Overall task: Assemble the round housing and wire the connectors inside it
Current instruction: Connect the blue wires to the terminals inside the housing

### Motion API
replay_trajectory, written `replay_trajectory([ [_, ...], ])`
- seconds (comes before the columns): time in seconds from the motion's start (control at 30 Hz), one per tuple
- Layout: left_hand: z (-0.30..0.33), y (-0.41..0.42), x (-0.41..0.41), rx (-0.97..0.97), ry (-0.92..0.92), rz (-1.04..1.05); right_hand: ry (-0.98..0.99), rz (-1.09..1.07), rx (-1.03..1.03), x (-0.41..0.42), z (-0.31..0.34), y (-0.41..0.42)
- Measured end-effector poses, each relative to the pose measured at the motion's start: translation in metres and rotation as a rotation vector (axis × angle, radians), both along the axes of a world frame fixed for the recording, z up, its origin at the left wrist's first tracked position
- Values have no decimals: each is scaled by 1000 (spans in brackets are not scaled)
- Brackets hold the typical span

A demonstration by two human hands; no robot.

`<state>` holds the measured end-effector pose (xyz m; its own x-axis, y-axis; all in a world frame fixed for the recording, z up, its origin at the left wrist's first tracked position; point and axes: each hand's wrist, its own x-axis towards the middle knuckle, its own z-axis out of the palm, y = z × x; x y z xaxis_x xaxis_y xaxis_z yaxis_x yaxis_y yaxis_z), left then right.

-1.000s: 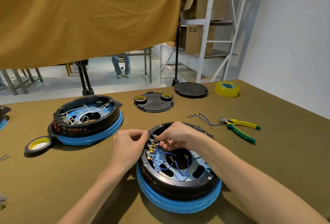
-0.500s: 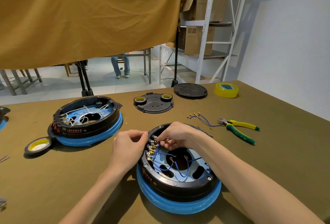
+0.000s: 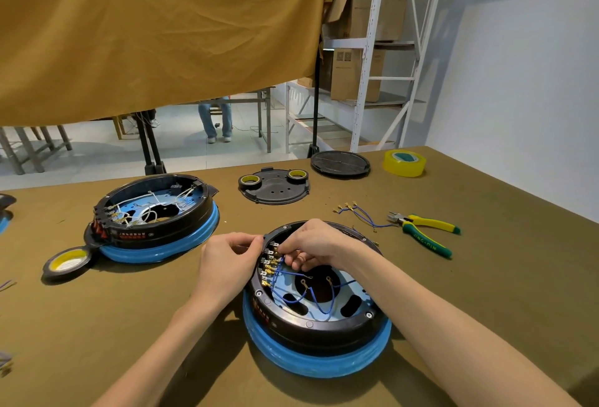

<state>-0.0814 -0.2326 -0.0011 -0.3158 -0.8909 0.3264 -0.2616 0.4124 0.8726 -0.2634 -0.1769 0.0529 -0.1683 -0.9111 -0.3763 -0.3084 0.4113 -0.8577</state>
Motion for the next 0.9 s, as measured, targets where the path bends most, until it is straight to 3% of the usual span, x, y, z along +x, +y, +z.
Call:
replay_trajectory([
  [0.07,1,1,1,8,9,-27,141,46,-84,1,3,7],
  [0.2,1,0,3,17,16,-54,626,119,-351,4,11,24],
  [0.27,2,1,2,12,15,-51,710,225,-380,11,10,30],
  [0.37,3,3,2,-19,1,-54,728,237,-374,19,1,31],
  [0.5,6,6,3,-42,1,-43,580,188,-409,13,-4,27],
  [0.9,7,8,2,-78,-54,36,607,170,-517,5,-17,29],
])
